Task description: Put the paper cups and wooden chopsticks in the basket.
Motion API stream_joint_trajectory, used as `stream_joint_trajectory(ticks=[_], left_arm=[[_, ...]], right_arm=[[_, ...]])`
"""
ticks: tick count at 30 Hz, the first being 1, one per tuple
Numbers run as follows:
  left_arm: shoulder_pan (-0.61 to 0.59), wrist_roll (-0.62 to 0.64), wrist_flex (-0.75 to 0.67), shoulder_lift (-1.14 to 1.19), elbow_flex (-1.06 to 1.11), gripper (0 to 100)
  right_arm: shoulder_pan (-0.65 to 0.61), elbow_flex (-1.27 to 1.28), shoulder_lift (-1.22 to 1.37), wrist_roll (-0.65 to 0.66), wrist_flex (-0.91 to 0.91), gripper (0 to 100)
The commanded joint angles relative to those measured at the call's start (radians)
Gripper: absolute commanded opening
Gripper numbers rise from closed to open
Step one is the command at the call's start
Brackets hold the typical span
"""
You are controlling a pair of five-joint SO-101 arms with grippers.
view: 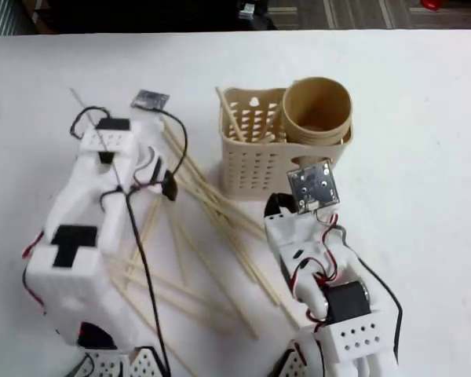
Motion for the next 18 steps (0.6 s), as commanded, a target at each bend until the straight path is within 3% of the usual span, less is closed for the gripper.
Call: stream_joint_trajectory(ticks=[1,8,12,18], left_arm=[[0.016,0.006,-0.003,0.087,-0.123,28],[0.022,-0.014,0.103,0.240,-0.302,11],[0.056,-0.089,0.195,0.315,-0.397,6],[0.070,-0.100,0.250,0.346,-0.453,2]], right_arm=[[0.012,-0.008,-0.013,0.011,-0.022,1.7],[0.013,-0.008,-0.013,0.011,-0.022,1.7],[0.013,-0.008,-0.013,0.011,-0.022,1.7],[0.013,-0.008,-0.013,0.011,-0.022,1.7]])
